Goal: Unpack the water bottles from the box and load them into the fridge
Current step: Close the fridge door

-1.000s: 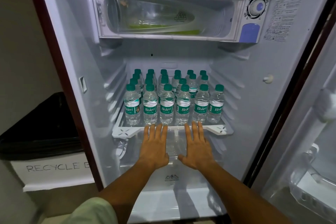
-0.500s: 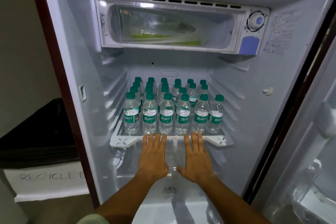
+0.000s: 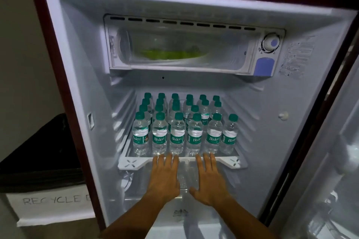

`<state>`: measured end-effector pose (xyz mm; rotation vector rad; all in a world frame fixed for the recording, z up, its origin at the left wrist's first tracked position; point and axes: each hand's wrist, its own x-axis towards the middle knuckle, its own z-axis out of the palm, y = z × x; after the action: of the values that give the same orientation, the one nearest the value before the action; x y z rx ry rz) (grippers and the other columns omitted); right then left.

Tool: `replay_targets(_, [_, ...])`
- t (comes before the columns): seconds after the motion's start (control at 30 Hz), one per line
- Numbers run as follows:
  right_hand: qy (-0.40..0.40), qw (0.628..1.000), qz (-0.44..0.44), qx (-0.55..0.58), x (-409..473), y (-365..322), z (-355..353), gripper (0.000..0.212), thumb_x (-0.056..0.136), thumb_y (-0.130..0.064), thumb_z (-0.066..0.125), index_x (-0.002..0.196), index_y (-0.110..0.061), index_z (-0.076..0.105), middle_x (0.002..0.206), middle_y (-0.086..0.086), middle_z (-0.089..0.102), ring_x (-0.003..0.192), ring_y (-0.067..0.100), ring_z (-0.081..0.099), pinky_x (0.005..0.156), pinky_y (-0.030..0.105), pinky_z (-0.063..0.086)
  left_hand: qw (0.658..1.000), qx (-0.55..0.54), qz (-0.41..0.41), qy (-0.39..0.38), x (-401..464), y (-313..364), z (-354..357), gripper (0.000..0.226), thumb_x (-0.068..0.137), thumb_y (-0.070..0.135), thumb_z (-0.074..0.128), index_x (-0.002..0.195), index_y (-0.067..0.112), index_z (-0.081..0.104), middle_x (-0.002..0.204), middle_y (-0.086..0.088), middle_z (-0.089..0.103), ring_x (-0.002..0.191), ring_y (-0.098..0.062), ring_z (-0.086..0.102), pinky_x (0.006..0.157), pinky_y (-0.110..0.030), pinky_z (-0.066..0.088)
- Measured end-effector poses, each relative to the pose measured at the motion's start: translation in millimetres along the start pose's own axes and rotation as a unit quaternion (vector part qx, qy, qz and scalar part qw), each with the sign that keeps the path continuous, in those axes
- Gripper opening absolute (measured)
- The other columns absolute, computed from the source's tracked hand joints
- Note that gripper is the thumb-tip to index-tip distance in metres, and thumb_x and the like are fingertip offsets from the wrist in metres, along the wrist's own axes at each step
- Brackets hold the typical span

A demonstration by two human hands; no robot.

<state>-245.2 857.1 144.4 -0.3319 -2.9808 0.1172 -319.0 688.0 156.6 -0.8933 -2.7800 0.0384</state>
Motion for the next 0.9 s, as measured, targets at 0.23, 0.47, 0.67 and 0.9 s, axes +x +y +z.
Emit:
replay_targets(0.23, [-0.180, 0.984, 0.006, -0.014, 8.3, -2.9, -58.1, 0.119, 0.080, -0.063, 0.065, 0.159, -0.022, -0.015, 0.167, 0.008, -0.020, 0.152, 0.032, -0.022, 0.124, 0.052, 0.013, 0.987, -0.129, -0.001, -0.091, 5.1, -10.5, -39.0, 0.083, 0.085, 0.037, 0.062, 0.154, 0.020, 0.018, 0.161, -0.004, 0.020, 0.148, -0.029, 0.016, 0.122, -0.044, 0.015])
replay_targets(0.47, [-0.192, 0.980, -0.025, 0.049, -10.5, -25.5, -144.7, 0.098, 0.090, -0.038, 0.064, 0.161, -0.025, -0.004, 0.169, 0.004, 0.009, 0.155, 0.030, 0.006, 0.120, 0.047, 0.029, 0.978, -0.201, -0.013, -0.055, -12.2, -24.3, -128.2, 0.064, 0.091, 0.023, 0.057, 0.150, 0.019, 0.033, 0.155, -0.002, 0.033, 0.144, -0.020, 0.027, 0.120, -0.031, 0.024])
replay_targets(0.67, [-0.266, 0.962, -0.017, 0.066, -41.8, -47.5, -232.7, 0.096, 0.092, -0.036, 0.064, 0.160, -0.032, -0.004, 0.169, 0.004, 0.007, 0.154, 0.028, 0.009, 0.118, 0.057, 0.025, 0.979, -0.185, 0.037, -0.072, -50.3, -36.4, -229.0, 0.063, 0.087, 0.024, 0.060, 0.146, 0.007, 0.043, 0.149, -0.012, 0.043, 0.141, -0.027, 0.036, 0.120, -0.033, 0.024])
replay_targets(0.9, [-0.256, 0.964, -0.026, 0.073, -62.4, -75.9, -347.1, 0.095, 0.092, -0.032, 0.065, 0.161, -0.031, 0.000, 0.169, 0.005, 0.005, 0.155, 0.030, 0.008, 0.120, 0.051, 0.028, 0.980, -0.187, 0.049, -0.050, -74.4, -51.1, -355.2, 0.056, 0.058, 0.021, 0.081, 0.112, 0.009, 0.070, 0.108, -0.007, 0.070, 0.099, -0.024, 0.069, 0.089, -0.029, 0.054])
